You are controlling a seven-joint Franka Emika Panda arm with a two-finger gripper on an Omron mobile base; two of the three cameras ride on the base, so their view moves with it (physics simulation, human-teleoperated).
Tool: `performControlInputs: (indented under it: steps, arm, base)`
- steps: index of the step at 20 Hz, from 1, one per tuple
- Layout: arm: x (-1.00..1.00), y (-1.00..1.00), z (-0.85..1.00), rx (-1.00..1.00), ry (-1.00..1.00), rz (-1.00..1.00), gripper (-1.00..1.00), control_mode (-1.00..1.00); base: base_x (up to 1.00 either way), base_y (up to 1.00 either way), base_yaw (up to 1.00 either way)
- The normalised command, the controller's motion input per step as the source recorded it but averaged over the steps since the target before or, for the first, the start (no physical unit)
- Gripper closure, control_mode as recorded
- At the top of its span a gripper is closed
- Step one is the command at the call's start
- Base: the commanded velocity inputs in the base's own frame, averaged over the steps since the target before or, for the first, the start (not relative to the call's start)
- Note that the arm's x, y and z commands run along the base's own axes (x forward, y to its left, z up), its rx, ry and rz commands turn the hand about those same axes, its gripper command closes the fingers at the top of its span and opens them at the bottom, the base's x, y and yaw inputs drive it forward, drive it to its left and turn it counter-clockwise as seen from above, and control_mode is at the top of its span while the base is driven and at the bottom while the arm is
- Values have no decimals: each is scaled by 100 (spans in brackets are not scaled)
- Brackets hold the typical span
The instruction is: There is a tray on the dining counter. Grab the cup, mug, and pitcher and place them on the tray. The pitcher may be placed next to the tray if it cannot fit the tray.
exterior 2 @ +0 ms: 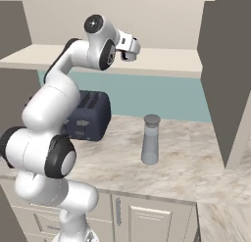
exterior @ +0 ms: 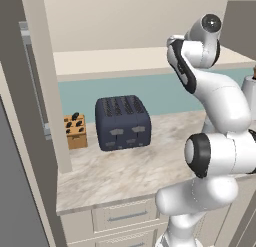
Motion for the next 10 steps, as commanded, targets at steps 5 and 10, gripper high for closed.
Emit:
performControlInputs:
  steps: [5,10]
  arm:
    - [20,-13,0,0,0,0,-100,-100]
    - [14,-1,-4,0,0,0,-100,-100]
  base:
    - [0,0,0]
    - [0,0,0]
